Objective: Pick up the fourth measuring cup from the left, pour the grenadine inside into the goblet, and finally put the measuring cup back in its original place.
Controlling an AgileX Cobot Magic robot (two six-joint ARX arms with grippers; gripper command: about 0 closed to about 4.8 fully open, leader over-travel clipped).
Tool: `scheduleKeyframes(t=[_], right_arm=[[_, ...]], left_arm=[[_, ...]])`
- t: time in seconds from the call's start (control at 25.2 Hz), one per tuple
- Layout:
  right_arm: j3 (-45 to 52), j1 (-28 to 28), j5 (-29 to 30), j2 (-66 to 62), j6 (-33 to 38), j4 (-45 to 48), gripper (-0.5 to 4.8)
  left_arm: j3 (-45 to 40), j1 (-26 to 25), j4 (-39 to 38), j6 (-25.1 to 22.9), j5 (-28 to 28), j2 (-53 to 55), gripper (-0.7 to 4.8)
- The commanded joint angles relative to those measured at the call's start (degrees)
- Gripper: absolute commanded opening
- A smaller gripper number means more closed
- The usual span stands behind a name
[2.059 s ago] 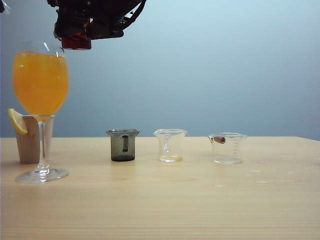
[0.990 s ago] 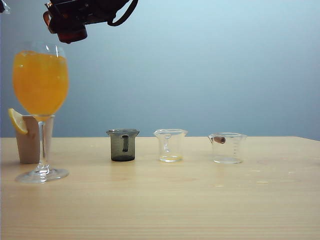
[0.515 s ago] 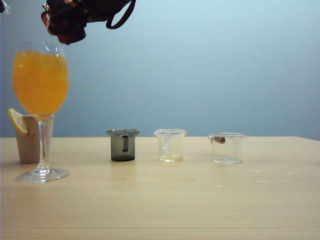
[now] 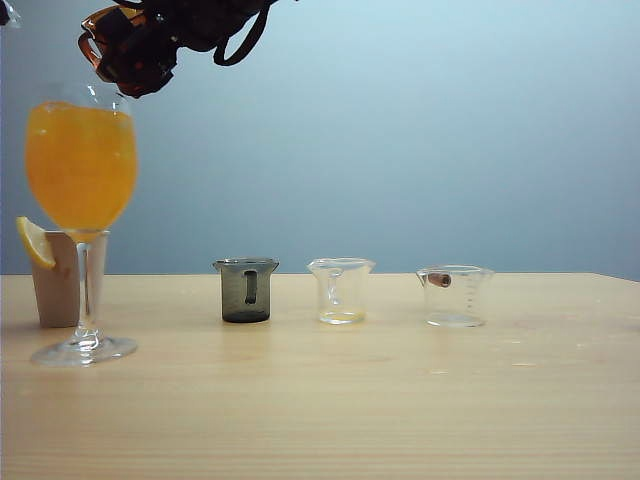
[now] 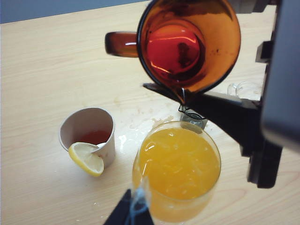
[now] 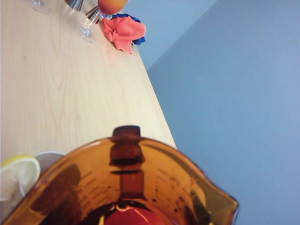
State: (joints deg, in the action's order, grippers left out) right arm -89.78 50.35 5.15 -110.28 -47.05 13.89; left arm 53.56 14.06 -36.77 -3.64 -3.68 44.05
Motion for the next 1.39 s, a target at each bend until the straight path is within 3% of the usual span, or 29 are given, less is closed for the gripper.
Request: scheduleKeyframes(t=[0.04,1.39], right_arm=[[-0.46,0.07,-0.09,0.33,-2.82,1.84,2.51],[-0.46,1.55,-2.03,0.35,-14.8,3.08,2.51]], left_arm=[[0.17,0.04,0.48,-0.26,-0.17,-0.13,-0.04],[0.17,0.04,0.48,-0.26,-0.17,-0.11,-0.04]])
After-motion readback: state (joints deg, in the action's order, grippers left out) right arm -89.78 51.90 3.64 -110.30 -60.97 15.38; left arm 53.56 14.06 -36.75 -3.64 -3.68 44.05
